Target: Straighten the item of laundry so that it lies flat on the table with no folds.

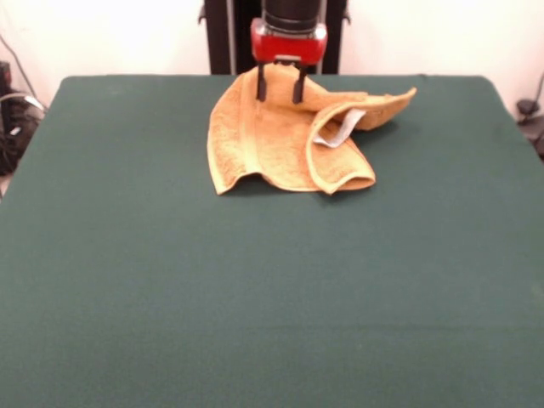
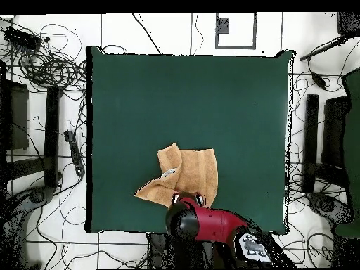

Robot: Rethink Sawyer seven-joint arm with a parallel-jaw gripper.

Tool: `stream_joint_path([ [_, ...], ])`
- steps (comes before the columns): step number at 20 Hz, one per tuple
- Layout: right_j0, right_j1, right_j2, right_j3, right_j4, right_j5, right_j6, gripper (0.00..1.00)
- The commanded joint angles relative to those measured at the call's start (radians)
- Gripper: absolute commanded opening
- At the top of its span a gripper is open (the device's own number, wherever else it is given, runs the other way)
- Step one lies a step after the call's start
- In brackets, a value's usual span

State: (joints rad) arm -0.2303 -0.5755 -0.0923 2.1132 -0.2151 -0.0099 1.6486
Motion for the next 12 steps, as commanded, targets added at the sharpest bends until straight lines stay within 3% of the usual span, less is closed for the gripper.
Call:
stream_joint_path([
  [1, 0.027, 0.06, 0.118, -0.074, -0.017, -0.045, 0.129, 1.0],
  [12, 0.035, 0.076, 0.114, -0.087, -0.013, -0.056, 0.133, 1.0],
])
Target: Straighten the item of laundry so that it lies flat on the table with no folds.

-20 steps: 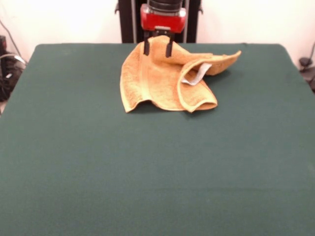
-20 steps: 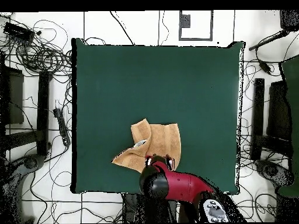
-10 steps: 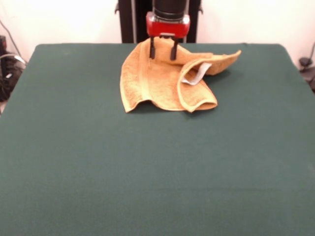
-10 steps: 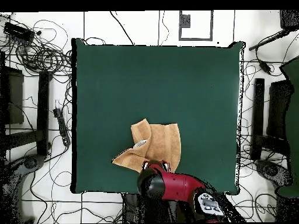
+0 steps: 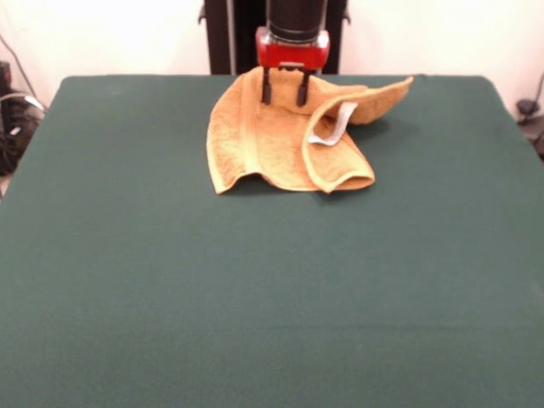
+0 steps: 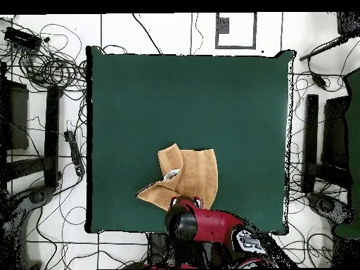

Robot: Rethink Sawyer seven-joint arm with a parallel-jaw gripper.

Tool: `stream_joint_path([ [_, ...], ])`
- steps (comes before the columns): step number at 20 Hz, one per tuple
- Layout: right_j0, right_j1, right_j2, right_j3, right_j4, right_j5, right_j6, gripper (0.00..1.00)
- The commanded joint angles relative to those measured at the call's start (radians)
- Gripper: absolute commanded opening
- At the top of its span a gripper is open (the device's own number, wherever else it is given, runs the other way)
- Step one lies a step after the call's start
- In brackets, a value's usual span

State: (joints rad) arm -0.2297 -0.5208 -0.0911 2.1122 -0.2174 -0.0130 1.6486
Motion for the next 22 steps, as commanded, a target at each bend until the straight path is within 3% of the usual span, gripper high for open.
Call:
stream_joint_path([
  [1, 0.036, 0.022, 0.112, -0.087, -0.011, -0.056, 0.133, 1.0],
  [9, 0.056, 0.011, 0.088, -0.066, 0.011, -0.049, 0.156, 1.0],
  [19, 0.089, -0.087, 0.061, 0.067, 0.035, 0.002, 0.203, 1.0],
  [22, 0.093, -0.074, 0.053, 0.086, 0.036, -0.008, 0.21, 1.0],
])
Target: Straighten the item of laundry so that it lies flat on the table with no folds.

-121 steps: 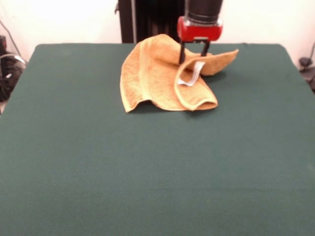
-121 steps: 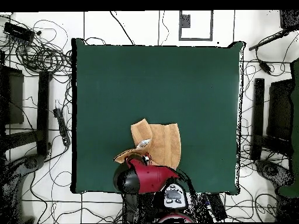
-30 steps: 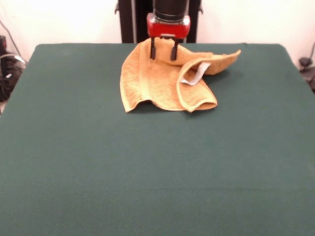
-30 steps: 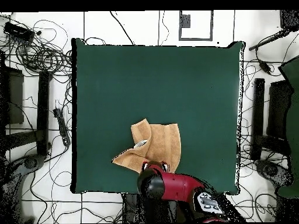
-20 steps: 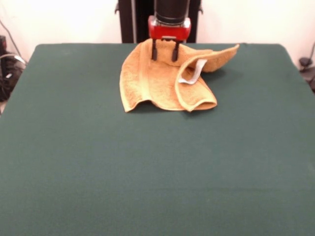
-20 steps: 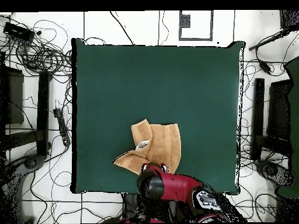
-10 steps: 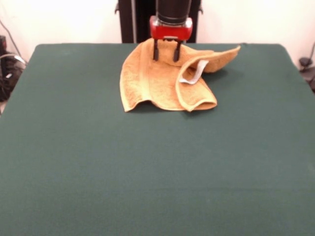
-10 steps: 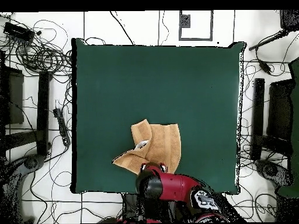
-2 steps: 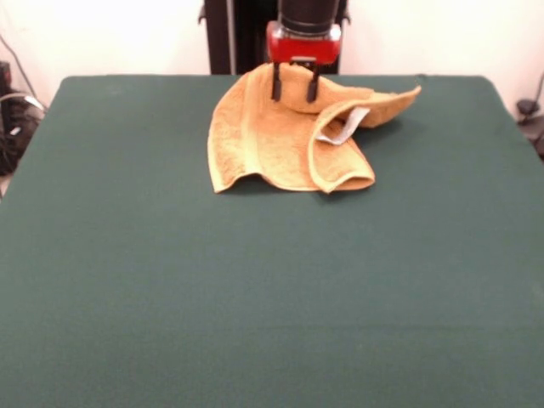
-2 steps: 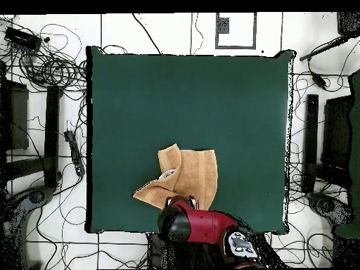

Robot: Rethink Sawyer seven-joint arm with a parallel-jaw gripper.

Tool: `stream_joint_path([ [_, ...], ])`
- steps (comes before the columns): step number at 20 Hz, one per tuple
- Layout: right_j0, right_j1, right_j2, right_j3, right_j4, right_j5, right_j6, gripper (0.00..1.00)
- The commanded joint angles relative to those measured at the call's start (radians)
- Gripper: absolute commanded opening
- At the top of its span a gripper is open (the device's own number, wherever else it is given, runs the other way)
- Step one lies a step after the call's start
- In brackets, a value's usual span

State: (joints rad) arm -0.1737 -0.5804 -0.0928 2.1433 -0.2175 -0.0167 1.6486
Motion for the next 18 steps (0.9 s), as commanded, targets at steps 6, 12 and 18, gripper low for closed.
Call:
stream_joint_path([
  [6, 0.044, 0.056, 0.034, 0.046, 0.037, -0.061, 0.22, 1.0],
  [12, 0.043, 0.103, 0.033, 0.043, 0.026, -0.124, 0.224, 1.0],
  [18, 0.036, 0.114, 0.044, 0.035, 0.035, -0.135, 0.221, 1.0],
])
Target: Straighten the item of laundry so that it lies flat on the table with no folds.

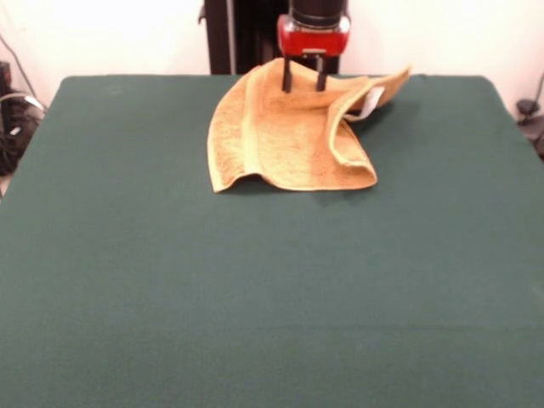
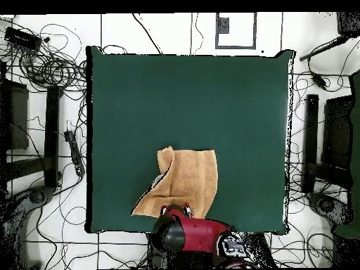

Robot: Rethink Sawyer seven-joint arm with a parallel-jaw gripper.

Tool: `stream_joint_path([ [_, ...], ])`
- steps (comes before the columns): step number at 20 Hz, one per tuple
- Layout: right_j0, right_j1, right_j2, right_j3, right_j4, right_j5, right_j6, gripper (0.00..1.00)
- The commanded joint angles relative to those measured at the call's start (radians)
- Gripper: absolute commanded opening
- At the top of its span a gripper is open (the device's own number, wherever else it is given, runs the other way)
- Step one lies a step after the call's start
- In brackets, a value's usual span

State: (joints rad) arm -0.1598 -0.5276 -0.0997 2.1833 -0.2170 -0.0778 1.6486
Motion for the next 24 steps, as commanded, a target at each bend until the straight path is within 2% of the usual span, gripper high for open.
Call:
stream_joint_path([
  [1, 0.024, 0.061, 0.049, -0.002, 0.039, -0.08, 0.226, 1.0],
  [15, 0.097, 0.086, 0.016, 0.097, 0.075, -0.203, 0.284, 1.0],
  [24, 0.102, 0.101, 0.015, 0.066, 0.084, -0.204, 0.247, 1.0],
])
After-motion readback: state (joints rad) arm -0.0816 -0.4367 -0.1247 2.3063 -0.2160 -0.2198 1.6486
